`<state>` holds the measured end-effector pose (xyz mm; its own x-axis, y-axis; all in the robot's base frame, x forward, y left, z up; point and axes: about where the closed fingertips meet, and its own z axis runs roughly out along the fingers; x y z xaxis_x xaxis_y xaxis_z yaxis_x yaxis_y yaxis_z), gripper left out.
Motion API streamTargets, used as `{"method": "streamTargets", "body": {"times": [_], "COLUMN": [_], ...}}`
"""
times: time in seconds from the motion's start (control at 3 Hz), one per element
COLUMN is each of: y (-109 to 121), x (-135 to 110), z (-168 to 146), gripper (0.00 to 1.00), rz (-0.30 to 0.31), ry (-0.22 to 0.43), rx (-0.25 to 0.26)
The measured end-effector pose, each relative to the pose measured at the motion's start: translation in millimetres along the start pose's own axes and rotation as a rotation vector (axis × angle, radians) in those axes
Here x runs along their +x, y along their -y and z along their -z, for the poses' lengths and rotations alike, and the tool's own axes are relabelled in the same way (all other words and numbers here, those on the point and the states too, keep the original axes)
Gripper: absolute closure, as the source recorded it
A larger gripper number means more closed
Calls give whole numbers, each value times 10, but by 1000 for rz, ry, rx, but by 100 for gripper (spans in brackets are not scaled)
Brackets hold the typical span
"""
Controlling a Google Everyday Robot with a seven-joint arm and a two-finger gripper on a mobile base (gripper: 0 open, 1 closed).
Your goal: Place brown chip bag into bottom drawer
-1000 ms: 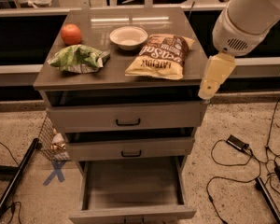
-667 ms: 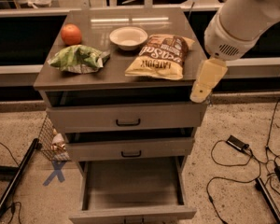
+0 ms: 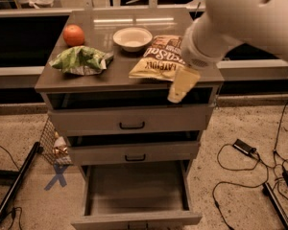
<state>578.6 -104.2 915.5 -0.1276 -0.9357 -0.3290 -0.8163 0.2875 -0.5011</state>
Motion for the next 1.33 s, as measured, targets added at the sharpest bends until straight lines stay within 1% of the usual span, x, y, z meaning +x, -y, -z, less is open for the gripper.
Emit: {"method": "streamTargets", "body": {"times": [0.33, 0.67, 1.0, 1.33], "y": [158, 210, 181, 171], "x": [-84, -121, -157, -177], "z": [-435, -839, -1051, -1039], "gripper": [0, 18, 41, 65], "rz": [-1, -8, -40, -131], "ry": [-24, -40, -25, 62], "rx": [19, 1, -10, -2]}}
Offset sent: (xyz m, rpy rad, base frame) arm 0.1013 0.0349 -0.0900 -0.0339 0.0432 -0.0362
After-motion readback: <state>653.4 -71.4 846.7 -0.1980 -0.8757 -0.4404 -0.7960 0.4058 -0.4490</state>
